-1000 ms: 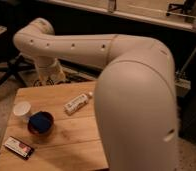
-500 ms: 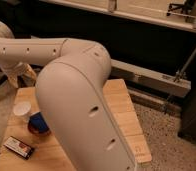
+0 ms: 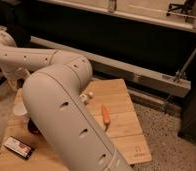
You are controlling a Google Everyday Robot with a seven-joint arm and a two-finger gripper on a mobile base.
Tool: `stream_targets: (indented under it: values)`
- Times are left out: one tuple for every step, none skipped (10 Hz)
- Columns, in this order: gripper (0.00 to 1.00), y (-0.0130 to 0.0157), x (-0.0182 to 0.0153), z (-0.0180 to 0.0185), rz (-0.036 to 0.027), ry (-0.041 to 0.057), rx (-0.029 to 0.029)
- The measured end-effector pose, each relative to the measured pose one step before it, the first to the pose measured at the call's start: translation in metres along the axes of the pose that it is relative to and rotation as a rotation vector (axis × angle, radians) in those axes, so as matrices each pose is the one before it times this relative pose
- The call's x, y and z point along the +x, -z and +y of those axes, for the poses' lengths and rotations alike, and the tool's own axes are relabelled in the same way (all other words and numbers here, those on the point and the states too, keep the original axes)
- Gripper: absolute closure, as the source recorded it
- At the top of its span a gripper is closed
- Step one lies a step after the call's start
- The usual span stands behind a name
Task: Pick up the ceramic cup
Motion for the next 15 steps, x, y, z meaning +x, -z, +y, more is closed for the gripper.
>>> stream_targets:
  values:
    - [0.35, -0.01156, 0.00166, 0.00008, 0.01896, 0.02065, -0.00473]
    - [0.35, -0.01121, 0.00326, -0.00209, 0.01991, 0.02107, -0.00351]
    - [0.35, -0.00986, 0.00454, -0.00318, 0.01784, 0.01853, -0.00432]
    - [0.35, -0.01038, 0.00678, -0.00397, 0.01992, 0.01674, -0.00251]
    - [0.35, -0.00711, 0.00418, -0.00189, 0.01014, 0.00917, -0.00057]
    - [0.35, -0.01404, 0.00769, -0.00239, 0.01756, 0.01574, 0.0101]
    - [0.35, -0.01063, 0.00531, 0.00269, 0.01393, 0.01422, 0.00184]
    - [0.35, -0.00989, 0.00467, 0.00532, 0.01327, 0.01766, -0.00034]
    - [0.35, -0.00683, 0.00285, 0.00684, 0.0085, 0.01797, -0.00358]
    - [0.35, -0.00329, 0.00091, 0.00721, 0.00306, 0.01604, -0.00589]
    - [0.35, -0.00115, 0.00048, 0.00834, 0.00233, 0.01618, -0.00964]
    - [0.35, -0.00171, -0.00009, 0.00599, 0.00356, 0.0136, -0.00237]
    - [0.35, -0.00321, -0.00041, 0.00411, 0.00813, 0.01078, 0.00454]
    - [0.35, -0.00476, -0.00065, 0.00016, 0.01019, 0.00914, 0.01411]
    - [0.35, -0.00576, -0.00123, 0.00013, 0.01255, 0.00779, 0.01203]
